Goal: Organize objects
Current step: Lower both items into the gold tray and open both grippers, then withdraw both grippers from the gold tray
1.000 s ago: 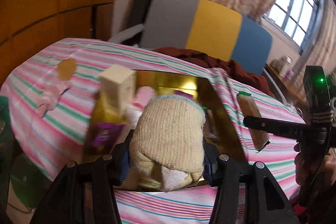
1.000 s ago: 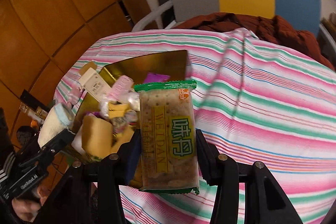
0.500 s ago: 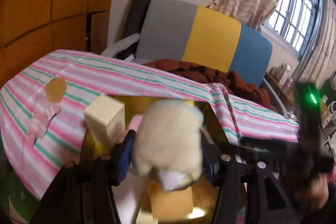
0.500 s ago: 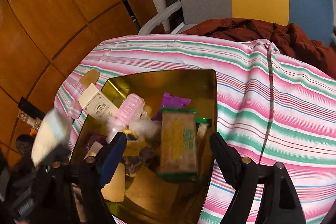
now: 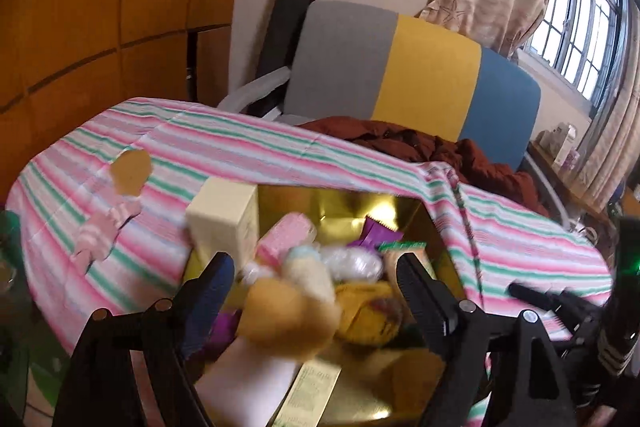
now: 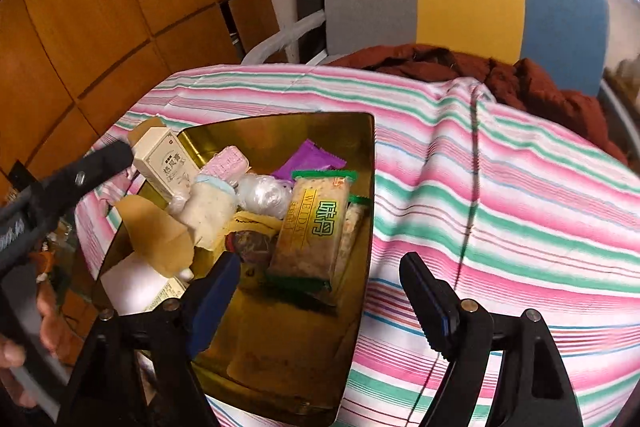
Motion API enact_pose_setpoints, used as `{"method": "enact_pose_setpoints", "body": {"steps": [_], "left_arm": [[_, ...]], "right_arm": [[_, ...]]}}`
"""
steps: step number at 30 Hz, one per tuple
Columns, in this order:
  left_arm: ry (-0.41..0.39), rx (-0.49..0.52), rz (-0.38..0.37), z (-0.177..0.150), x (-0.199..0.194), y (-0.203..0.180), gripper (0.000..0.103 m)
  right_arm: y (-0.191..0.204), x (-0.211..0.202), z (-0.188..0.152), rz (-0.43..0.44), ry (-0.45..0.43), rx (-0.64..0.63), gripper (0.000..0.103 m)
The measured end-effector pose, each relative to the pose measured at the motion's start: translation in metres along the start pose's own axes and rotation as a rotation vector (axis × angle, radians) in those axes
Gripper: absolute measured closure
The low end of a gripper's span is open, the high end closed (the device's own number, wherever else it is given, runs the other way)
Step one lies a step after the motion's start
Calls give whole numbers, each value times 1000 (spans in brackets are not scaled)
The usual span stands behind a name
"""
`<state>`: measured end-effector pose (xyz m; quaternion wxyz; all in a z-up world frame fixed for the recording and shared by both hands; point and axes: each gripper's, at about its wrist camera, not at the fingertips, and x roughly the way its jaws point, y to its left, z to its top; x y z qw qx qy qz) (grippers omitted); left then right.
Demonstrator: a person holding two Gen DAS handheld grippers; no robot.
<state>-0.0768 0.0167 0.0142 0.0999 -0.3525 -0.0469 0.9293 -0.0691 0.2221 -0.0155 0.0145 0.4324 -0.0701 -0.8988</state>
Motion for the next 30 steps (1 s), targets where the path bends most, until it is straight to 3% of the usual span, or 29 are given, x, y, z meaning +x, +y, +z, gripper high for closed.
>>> {"method": "enact_pose_setpoints", "body": {"steps": [7,9,15,19,22,26,30], "left_arm": [[-22,5,93,-26,-30,5,18],[-21,11,131,-32,-35,6,18],[-7,-26,194,-47,-47,10,18],[3,-36,165,-54,-52,12,19],[-29,-9,185,-55,-59,9,28],[-49,-18,141,-53,-66,8,29],[-80,2,144,-52,-71,4,33]], "right_arm": [[31,-24,-19,-129,-105,-92,8],[35,-28,-23,-141,-124,-99,2],[38,-40,-42,-147,-143,-70,1],[38,-45,-53,-138,-139,-57,1],[40,-47,-58,-132,-137,-57,1],[44,-52,-63,-127,-141,-68,1],[47,-56,-64,-122,-152,-73,1]]}}
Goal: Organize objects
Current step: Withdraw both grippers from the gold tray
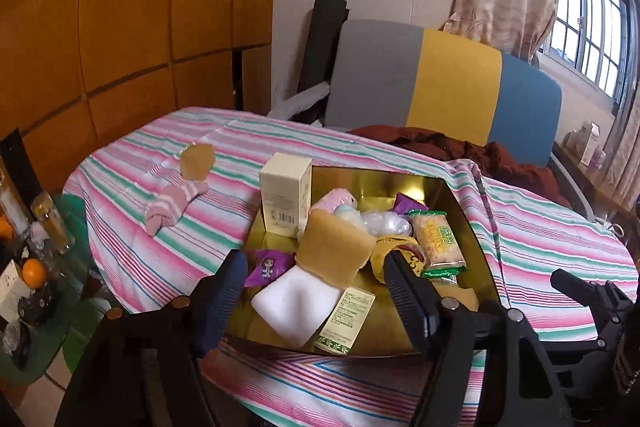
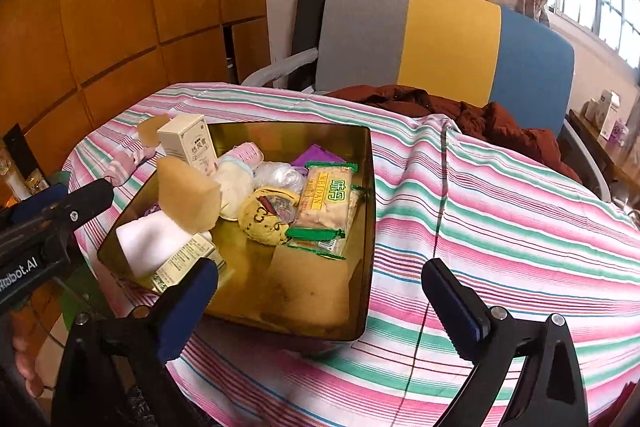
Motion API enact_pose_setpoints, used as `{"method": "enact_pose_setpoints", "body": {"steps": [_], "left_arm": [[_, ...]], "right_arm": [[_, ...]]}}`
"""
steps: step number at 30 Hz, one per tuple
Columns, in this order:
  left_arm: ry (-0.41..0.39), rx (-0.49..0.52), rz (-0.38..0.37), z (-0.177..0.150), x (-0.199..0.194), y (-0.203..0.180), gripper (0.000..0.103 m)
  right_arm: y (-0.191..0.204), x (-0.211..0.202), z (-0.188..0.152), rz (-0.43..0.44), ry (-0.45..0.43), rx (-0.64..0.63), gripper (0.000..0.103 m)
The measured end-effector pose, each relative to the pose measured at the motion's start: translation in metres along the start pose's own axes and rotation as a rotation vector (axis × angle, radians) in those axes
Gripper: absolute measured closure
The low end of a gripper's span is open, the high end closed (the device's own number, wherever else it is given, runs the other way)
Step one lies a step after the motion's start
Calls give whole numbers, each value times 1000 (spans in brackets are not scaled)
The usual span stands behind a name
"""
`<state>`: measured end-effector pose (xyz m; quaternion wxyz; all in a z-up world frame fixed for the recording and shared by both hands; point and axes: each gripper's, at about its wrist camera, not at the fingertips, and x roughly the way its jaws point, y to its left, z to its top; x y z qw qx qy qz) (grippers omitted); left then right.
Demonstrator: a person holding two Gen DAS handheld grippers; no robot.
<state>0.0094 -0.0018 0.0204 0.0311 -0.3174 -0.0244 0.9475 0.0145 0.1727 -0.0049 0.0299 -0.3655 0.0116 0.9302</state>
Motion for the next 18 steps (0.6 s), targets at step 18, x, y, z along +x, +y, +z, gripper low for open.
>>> {"method": "enact_pose_setpoints", "body": {"steps": [18], "left_arm": [[8,17,-22,-3,8,-4,51]], "right_arm": [[-1,3,0,-1,2,2,0]]}}
